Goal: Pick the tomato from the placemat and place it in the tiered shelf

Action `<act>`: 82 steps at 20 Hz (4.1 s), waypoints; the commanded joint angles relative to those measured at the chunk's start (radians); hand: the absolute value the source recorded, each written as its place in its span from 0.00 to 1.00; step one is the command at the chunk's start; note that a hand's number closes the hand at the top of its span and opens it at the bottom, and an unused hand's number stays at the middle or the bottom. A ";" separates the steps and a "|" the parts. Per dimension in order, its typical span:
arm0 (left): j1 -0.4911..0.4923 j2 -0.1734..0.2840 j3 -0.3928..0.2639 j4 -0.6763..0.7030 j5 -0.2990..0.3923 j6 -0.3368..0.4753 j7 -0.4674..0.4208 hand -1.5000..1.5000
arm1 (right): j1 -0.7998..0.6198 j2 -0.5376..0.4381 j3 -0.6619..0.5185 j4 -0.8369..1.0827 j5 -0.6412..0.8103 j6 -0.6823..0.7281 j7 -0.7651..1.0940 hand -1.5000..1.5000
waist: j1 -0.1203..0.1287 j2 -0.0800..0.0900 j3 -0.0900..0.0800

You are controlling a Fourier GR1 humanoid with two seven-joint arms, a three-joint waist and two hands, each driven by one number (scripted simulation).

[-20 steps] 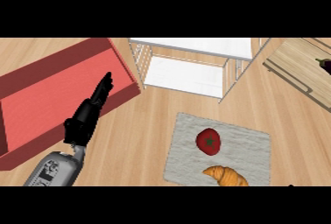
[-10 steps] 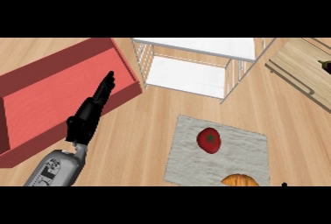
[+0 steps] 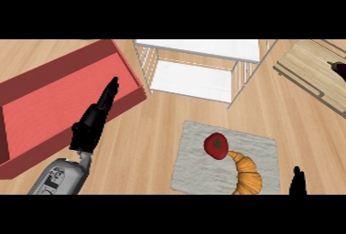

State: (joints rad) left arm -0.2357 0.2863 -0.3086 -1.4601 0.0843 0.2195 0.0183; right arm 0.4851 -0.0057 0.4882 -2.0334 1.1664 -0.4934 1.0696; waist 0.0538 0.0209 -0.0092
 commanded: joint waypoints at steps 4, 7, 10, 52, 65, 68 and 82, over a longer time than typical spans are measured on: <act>-0.003 -0.002 0.020 0.015 0.027 -0.023 0.020 0.50 | -0.281 0.005 0.071 -0.014 0.141 0.206 0.398 0.00 | -0.014 -0.008 0.003; 0.028 0.017 0.025 0.019 0.019 -0.035 -0.008 0.50 | -0.341 0.005 0.042 -0.012 0.121 0.298 0.416 0.00 | -0.025 -0.012 0.004; -0.004 -0.004 0.041 0.065 0.013 -0.016 -0.014 0.50 | -0.424 0.005 0.021 0.045 0.085 0.279 0.418 0.00 | -0.033 -0.008 0.005; 0.047 -0.017 0.068 0.032 -0.006 -0.055 -0.028 0.50 | -0.668 0.005 -0.120 0.496 -0.122 0.191 0.418 0.00 | -0.036 -0.020 0.008; 0.018 -0.020 0.095 0.044 -0.001 -0.079 -0.020 0.50 | -0.717 0.005 -0.034 0.600 -0.103 0.217 0.418 1.00 | -0.041 -0.018 0.007; 0.067 -0.038 0.076 0.067 -0.029 -0.059 -0.063 0.50 | -0.711 0.005 -0.043 0.582 -0.087 0.237 0.418 1.00 | -0.046 -0.019 0.007; -0.039 -0.079 0.026 0.074 -0.056 -0.081 -0.015 0.50 | -1.131 0.005 0.388 0.612 -0.337 0.118 0.302 1.00 | 0.075 -0.010 0.009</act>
State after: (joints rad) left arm -0.2644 0.2211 -0.2720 -1.4065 0.0456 0.1256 -0.0019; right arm -0.5373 -0.0126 0.8315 -1.4124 0.8717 -0.2505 1.1887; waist 0.1191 0.0101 -0.0006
